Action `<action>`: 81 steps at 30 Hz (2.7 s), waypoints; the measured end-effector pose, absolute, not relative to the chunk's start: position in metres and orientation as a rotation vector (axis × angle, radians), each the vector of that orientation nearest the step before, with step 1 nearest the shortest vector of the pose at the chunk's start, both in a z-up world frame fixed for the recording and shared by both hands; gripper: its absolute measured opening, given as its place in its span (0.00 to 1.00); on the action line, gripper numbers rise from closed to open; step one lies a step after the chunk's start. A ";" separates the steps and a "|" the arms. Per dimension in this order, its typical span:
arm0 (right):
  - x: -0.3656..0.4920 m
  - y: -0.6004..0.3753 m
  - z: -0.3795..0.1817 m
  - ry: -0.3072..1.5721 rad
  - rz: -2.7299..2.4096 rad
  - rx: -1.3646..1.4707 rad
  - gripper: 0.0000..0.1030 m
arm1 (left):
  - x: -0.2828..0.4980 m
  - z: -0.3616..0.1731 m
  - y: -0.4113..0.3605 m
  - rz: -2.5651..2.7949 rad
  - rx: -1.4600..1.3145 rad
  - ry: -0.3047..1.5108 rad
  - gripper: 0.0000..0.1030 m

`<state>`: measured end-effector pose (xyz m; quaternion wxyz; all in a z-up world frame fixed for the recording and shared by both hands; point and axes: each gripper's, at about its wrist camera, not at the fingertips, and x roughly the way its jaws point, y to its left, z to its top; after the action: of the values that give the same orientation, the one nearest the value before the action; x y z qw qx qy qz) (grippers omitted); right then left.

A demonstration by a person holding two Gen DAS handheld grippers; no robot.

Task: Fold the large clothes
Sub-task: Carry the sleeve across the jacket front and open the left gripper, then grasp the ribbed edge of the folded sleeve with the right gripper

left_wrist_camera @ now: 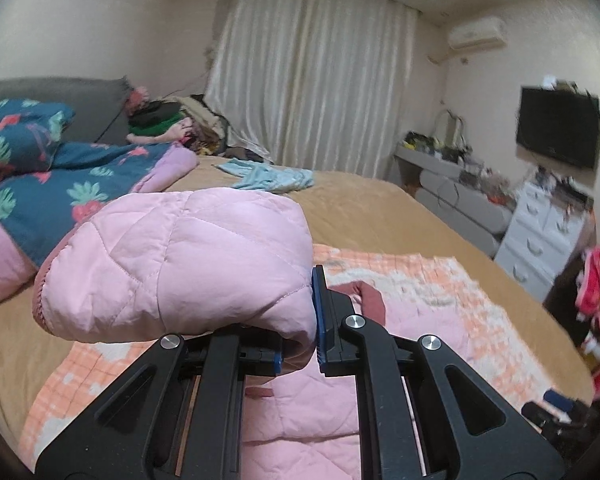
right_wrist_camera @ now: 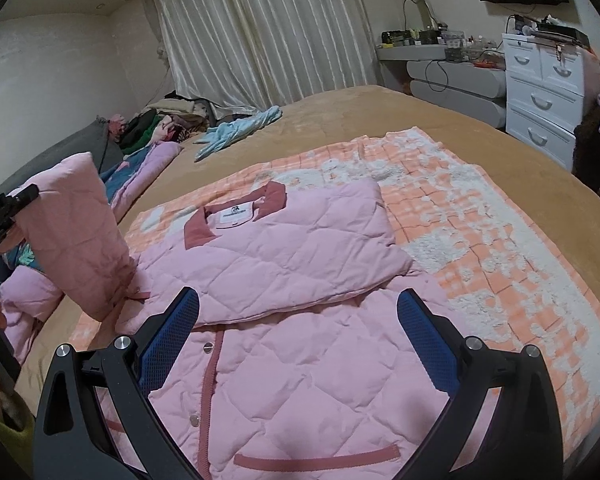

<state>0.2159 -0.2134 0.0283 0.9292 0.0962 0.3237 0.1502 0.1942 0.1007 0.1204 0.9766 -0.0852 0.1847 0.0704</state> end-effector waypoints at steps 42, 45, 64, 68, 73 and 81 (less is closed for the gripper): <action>0.259 -0.289 -0.039 0.780 0.146 0.372 0.96 | 0.264 -0.064 -0.067 -0.170 0.573 0.775 0.09; 0.259 -0.285 -0.038 0.782 0.151 0.363 0.96 | 0.261 -0.061 -0.066 -0.169 0.560 0.781 0.12; 0.265 -0.246 -0.041 0.870 0.292 0.406 0.96 | 0.223 -0.014 0.005 -0.233 0.273 0.809 0.90; 0.276 -0.223 -0.055 0.956 0.338 0.417 0.96 | 0.226 -0.006 0.036 -0.192 0.151 0.816 0.91; 0.286 -0.212 -0.075 1.012 0.327 0.439 0.96 | 0.231 -0.006 0.075 -0.132 -0.002 0.818 0.91; 0.298 -0.201 -0.082 0.991 0.331 0.431 0.96 | 0.234 -0.012 0.119 -0.062 -0.137 0.820 0.91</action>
<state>0.2985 -0.2010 -0.0819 0.8446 0.2040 0.4695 0.1568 0.2340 0.1192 -0.0119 0.9143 -0.0667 0.3984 -0.0301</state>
